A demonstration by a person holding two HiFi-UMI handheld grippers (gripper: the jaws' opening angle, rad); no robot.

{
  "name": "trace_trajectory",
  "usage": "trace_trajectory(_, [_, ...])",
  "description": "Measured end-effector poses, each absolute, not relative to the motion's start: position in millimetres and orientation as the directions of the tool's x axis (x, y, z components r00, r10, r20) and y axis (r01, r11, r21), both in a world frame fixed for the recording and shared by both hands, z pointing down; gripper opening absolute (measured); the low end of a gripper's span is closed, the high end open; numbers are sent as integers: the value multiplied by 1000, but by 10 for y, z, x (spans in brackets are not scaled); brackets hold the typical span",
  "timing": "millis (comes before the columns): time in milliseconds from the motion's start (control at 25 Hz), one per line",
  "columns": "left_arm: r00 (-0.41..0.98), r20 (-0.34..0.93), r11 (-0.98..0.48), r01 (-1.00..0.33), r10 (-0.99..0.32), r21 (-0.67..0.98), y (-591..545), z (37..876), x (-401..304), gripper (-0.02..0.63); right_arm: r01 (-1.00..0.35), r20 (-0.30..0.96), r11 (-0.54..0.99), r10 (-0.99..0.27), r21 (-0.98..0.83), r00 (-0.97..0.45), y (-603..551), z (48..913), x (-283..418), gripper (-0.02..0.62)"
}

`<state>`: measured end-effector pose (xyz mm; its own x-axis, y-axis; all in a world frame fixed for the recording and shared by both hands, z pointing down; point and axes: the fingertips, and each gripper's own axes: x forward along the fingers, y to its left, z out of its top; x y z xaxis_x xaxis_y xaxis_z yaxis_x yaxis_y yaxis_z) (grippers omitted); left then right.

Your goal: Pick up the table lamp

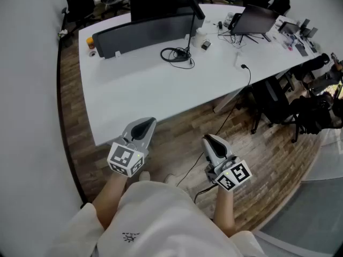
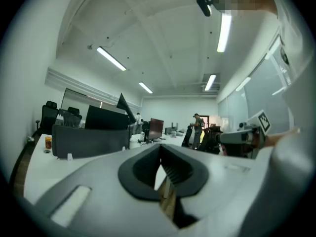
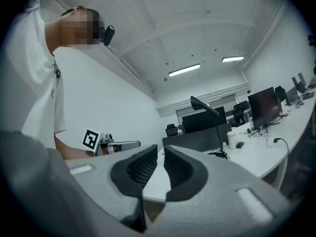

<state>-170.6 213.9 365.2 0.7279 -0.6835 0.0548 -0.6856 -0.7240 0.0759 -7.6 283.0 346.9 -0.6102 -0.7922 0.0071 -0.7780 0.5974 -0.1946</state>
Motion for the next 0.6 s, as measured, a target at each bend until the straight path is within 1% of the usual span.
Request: trace_trajectory(600, [711, 57, -706, -703, -701, 87, 2277, 3650, -1406, -6, -739, 12, 633, -758, -228, -652, 3004, 3541, 262, 44])
